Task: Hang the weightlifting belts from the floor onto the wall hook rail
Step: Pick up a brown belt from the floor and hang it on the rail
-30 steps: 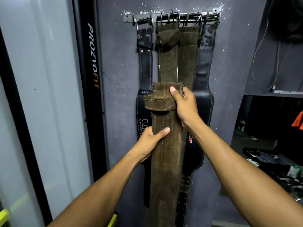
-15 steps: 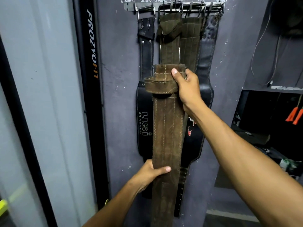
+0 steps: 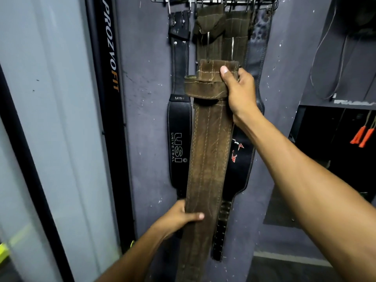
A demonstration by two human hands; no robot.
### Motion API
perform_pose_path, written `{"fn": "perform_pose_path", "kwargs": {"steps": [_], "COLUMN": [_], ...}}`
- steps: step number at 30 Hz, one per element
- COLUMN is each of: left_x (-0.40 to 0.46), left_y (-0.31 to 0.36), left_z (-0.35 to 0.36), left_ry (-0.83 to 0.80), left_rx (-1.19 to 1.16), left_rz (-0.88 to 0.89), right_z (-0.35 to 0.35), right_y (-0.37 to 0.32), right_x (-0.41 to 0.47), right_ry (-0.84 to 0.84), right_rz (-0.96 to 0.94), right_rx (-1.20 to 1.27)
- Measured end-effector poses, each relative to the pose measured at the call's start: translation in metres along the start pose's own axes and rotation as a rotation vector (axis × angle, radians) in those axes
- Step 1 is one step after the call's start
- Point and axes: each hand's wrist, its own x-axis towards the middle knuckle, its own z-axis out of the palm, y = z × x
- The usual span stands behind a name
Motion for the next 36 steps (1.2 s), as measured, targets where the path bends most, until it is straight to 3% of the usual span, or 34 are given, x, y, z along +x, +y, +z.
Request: {"fn": "perform_pose_path", "kwargs": {"steps": [4, 7, 10, 13, 16, 18, 21, 26, 30, 33, 36], "left_x": [0.016, 0.025, 0.031, 0.042, 0.049, 0.051, 0.054, 0.062, 0.061, 0.060, 0.062], "left_y": [0.106, 0.186, 0.235, 0.237, 0.231, 0.235, 0.246, 0.260, 0.268, 0.285, 0.300], "left_z": [-0.006, -0.008, -0.008, -0.007, -0.007, -0.010, -0.011, -0.006, -0.006, -0.010, -0.017], "left_ry": [0.009, 0.134, 0.290, 0.414, 0.430, 0.433, 0.394, 0.385, 0.401, 0.412, 0.409], "left_rx": [-0.308, -0.437, -0.491, -0.455, -0.502, -0.557, -0.573, -0.506, -0.469, -0.422, -0.420], "left_rz": [0.227, 0.427, 0.417, 0.425, 0.438, 0.449, 0.483, 0.532, 0.550, 0.604, 0.637], "right_z": [-0.002, -0.001, 0.002, 0.003, -0.010, -0.025, -0.041, -0.037, -0.046, -0.051, -0.045], "right_y": [0.019, 0.032, 0.041, 0.042, 0.050, 0.067, 0.095, 0.109, 0.119, 0.157, 0.189], "right_x": [-0.012, -0.030, -0.047, -0.057, -0.069, -0.085, -0.119, -0.143, -0.166, -0.212, -0.254], "right_ry": [-0.058, -0.112, -0.163, -0.129, -0.169, -0.324, -0.552, -0.322, -0.416, -0.563, -0.454], "right_rz": [0.047, 0.074, 0.109, 0.179, 0.221, 0.230, 0.350, 0.396, 0.504, 0.641, 0.742], "right_rx": [-0.042, -0.116, -0.251, -0.303, -0.031, 0.069, -0.032, 0.038, 0.169, 0.044, 0.026]}}
